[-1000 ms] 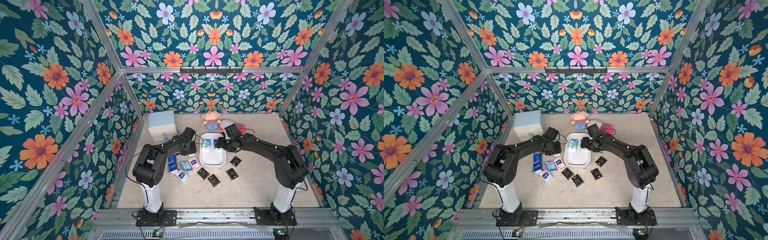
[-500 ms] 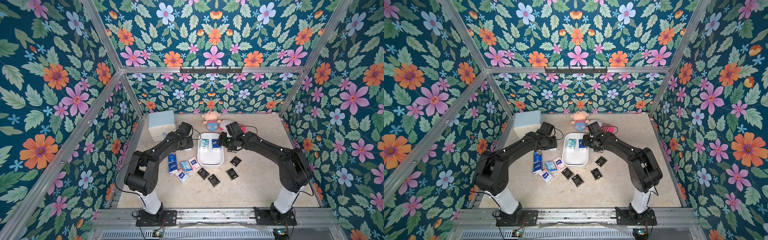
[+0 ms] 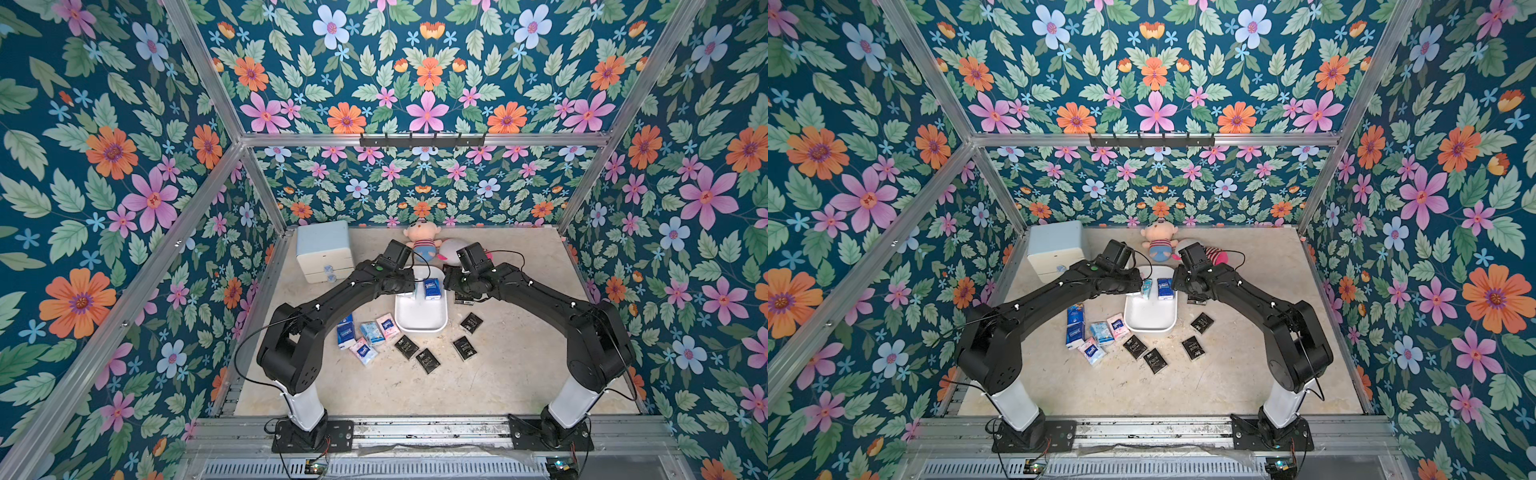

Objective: Put the pocket tissues into the storage box
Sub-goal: Place the pocket tissues in the storage box.

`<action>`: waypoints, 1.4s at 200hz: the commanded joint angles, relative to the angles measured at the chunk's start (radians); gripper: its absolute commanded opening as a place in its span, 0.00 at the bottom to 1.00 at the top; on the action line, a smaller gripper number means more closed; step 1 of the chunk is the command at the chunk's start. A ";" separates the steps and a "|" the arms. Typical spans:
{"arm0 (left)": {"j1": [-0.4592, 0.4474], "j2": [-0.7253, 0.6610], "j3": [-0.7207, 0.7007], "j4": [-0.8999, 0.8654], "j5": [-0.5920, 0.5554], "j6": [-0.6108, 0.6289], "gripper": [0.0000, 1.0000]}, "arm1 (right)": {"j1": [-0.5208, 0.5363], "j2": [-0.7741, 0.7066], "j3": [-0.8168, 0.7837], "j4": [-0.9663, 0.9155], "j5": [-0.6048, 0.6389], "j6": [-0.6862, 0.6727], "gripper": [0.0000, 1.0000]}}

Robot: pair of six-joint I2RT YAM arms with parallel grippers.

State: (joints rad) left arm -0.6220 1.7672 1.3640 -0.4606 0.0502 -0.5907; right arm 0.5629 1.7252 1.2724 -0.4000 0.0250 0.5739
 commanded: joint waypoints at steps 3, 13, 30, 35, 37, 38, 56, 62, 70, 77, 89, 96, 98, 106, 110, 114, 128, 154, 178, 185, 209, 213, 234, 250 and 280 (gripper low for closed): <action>-0.005 0.053 0.040 0.016 -0.009 -0.006 0.47 | -0.001 -0.012 -0.009 -0.007 0.011 0.007 0.74; -0.005 0.087 0.069 0.013 -0.018 0.012 0.47 | -0.001 -0.012 -0.013 -0.008 0.010 0.006 0.74; -0.005 0.152 0.135 -0.007 -0.036 0.050 0.48 | -0.001 -0.012 -0.015 -0.010 0.010 0.006 0.74; -0.005 0.174 0.158 -0.018 -0.041 0.061 0.48 | -0.001 -0.012 -0.015 -0.010 0.010 0.004 0.74; -0.005 0.183 0.166 -0.022 -0.043 0.066 0.48 | -0.001 -0.013 -0.015 -0.010 0.010 0.004 0.74; -0.005 0.187 0.171 -0.025 -0.044 0.068 0.48 | -0.001 -0.013 -0.015 -0.011 0.010 0.004 0.74; -0.004 0.263 0.248 -0.064 -0.055 0.100 0.48 | -0.001 -0.017 -0.016 -0.013 0.013 0.000 0.74; -0.002 0.281 0.270 -0.078 -0.056 0.105 0.48 | -0.002 -0.018 -0.015 -0.014 0.015 -0.001 0.74; -0.002 0.301 0.289 -0.090 -0.061 0.108 0.49 | -0.003 -0.019 -0.016 -0.017 0.018 -0.002 0.74; -0.002 0.310 0.298 -0.098 -0.068 0.108 0.49 | -0.004 -0.019 -0.015 -0.020 0.019 -0.003 0.74; -0.002 0.317 0.303 -0.106 -0.081 0.108 0.50 | -0.006 -0.022 -0.018 -0.022 0.023 -0.003 0.74; -0.002 0.314 0.301 -0.108 -0.091 0.108 0.51 | -0.006 -0.024 -0.020 -0.020 0.023 -0.002 0.74; -0.002 0.314 0.299 -0.110 -0.095 0.108 0.52 | -0.006 -0.024 -0.020 -0.020 0.023 -0.002 0.74; -0.002 0.310 0.298 -0.113 -0.108 0.106 0.54 | -0.006 -0.025 -0.021 -0.020 0.020 -0.002 0.74; -0.002 0.310 0.297 -0.115 -0.115 0.106 0.55 | -0.006 -0.024 -0.021 -0.018 0.019 -0.002 0.74; -0.002 0.310 0.298 -0.117 -0.123 0.106 0.56 | -0.006 -0.024 -0.020 -0.016 0.017 -0.001 0.74; -0.002 0.309 0.299 -0.121 -0.144 0.108 0.63 | -0.006 -0.021 -0.016 -0.013 0.004 0.000 0.74; -0.002 0.322 0.325 -0.138 -0.157 0.109 0.71 | -0.005 -0.018 0.000 -0.017 -0.017 -0.009 0.73; -0.002 0.304 0.340 -0.142 -0.161 0.100 0.73 | 0.000 -0.017 0.021 -0.025 -0.023 -0.014 0.69; -0.002 0.289 0.340 -0.142 -0.159 0.094 0.73 | 0.005 -0.014 0.031 -0.029 -0.021 -0.017 0.67; -0.001 0.211 0.325 -0.128 -0.149 0.064 0.75 | 0.040 0.017 0.087 -0.055 -0.001 -0.026 0.49; 0.001 0.194 0.316 -0.121 -0.150 0.061 0.75 | 0.047 0.026 0.099 -0.060 0.002 -0.028 0.47; 0.032 0.109 0.248 -0.076 -0.138 0.029 0.76 | 0.075 0.083 0.160 -0.084 0.015 -0.029 0.34; 0.079 0.043 0.170 -0.045 -0.107 -0.006 0.76 | 0.090 0.138 0.216 -0.108 0.026 -0.030 0.24; 0.186 -0.090 -0.030 0.023 -0.089 -0.040 0.77 | 0.094 0.257 0.350 -0.205 0.063 -0.030 0.16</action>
State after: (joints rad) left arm -0.5018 1.7580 1.4525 -0.4927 -0.0605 -0.5793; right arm 0.6556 1.9129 1.5410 -0.5083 0.0326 0.5514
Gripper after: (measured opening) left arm 0.763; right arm 0.151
